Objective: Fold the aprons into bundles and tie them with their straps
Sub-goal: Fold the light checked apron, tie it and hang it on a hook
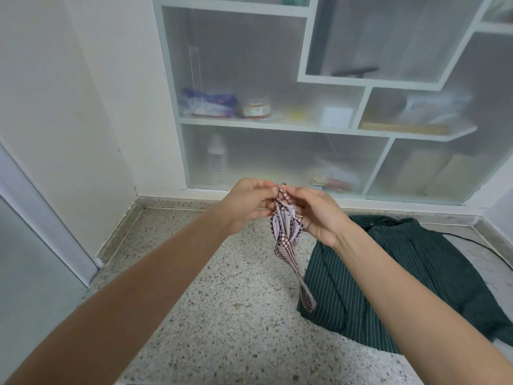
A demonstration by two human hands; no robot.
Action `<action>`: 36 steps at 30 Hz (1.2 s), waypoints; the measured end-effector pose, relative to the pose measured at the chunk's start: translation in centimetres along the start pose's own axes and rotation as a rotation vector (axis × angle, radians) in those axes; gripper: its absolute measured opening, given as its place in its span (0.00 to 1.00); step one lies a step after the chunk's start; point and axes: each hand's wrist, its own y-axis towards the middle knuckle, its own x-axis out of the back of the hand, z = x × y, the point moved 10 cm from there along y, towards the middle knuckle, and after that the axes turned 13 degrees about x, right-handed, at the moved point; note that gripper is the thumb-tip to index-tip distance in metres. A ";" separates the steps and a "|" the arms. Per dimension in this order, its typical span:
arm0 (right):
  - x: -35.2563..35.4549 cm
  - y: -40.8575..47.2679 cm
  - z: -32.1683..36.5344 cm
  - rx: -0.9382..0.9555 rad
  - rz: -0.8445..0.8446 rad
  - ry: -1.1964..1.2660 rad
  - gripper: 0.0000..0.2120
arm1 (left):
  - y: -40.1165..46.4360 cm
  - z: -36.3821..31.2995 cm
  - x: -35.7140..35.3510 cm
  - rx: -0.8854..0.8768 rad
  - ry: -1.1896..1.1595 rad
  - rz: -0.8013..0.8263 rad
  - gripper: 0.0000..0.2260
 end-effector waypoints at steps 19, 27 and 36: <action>-0.1 -0.1 5.0 0.535 -0.049 -1.013 0.05 | -0.2 0.5 -1.4 0.054 -0.033 0.075 0.07; -0.3 -1.0 5.3 0.678 -0.110 -1.124 0.06 | 0.1 1.0 -1.3 0.093 -0.023 0.109 0.07; -0.7 -1.0 6.0 0.707 -0.121 -1.071 0.07 | 0.4 1.0 -0.9 0.049 -0.044 0.132 0.02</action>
